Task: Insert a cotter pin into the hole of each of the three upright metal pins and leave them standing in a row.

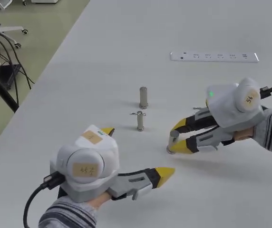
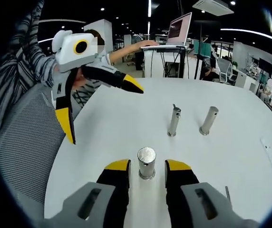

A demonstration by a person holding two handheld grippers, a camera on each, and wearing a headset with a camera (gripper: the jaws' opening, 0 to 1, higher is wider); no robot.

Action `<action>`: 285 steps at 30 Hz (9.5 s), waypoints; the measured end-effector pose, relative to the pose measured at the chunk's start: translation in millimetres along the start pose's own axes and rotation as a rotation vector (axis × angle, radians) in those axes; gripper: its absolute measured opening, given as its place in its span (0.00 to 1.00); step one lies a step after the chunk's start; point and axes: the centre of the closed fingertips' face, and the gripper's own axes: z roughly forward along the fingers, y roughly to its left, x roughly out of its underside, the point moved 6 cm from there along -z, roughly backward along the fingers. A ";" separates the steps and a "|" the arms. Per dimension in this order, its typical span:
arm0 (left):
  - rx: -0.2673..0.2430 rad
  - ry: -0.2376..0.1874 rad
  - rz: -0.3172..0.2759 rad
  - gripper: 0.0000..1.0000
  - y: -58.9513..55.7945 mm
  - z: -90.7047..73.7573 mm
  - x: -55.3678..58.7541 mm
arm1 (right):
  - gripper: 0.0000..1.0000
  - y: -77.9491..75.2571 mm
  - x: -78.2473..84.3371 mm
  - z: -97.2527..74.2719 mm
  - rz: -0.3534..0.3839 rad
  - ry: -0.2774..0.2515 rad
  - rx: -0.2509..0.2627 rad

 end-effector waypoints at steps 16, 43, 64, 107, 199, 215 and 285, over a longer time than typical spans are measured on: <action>0.002 -0.040 -0.015 0.95 -2.3 -3.0 -8.1 | 0.25 -23.7 11.7 -41.7 0.109 0.068 0.136; -0.006 -0.028 -0.039 0.91 6.0 -0.6 1.0 | 0.15 -87.9 55.8 -49.6 0.205 0.290 0.299; 0.017 -0.023 -0.034 0.84 2.2 -0.8 2.6 | 0.00 -90.2 60.8 -50.4 0.178 0.392 0.246; 0.188 -0.018 -0.048 0.49 -15.6 14.9 -25.3 | 0.00 15.0 -11.0 -43.4 -0.232 0.193 0.125; 0.403 -0.007 0.157 0.01 -40.8 7.0 -18.3 | 0.00 61.0 -26.1 -22.9 -0.316 0.203 0.021; 0.257 -0.013 0.174 0.20 -28.3 24.9 -13.7 | 0.00 40.6 -6.6 -31.4 -0.223 0.349 0.112; 0.050 0.029 0.083 0.10 -30.9 93.4 5.1 | 0.00 10.3 -1.9 -26.2 -0.138 0.445 0.221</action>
